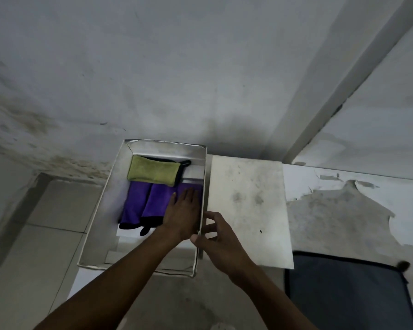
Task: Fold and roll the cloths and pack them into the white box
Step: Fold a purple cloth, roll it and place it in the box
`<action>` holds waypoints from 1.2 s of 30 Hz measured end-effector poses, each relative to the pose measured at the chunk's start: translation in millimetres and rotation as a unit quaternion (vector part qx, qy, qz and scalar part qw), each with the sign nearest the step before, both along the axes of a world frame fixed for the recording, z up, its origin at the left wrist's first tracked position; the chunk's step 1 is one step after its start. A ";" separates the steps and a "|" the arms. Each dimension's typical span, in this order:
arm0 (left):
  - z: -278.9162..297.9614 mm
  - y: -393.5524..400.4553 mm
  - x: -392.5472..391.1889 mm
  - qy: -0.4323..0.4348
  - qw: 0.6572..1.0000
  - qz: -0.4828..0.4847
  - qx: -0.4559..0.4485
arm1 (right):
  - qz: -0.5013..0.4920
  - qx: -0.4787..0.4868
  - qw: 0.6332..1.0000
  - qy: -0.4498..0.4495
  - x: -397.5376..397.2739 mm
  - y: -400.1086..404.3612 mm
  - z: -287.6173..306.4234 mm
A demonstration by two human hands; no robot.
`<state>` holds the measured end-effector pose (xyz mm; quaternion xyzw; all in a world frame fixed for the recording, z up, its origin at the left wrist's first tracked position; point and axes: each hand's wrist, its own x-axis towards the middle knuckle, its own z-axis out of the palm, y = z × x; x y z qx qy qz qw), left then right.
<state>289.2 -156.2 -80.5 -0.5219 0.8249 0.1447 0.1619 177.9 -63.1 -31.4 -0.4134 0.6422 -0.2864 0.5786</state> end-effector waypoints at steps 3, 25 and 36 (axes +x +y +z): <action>6.9 4.0 17.0 0.000 0.997 -0.046 0.066 | -0.004 -0.001 1.000 -0.011 -0.2 0.0 -3.3; -12.1 11.4 26.0 -0.081 0.992 0.012 0.101 | -0.001 0.017 0.999 -0.030 -1.7 -0.7 -7.6; -6.3 16.3 29.6 -0.021 0.997 0.029 0.071 | -0.004 0.020 1.000 -0.012 -5.9 15.3 -3.6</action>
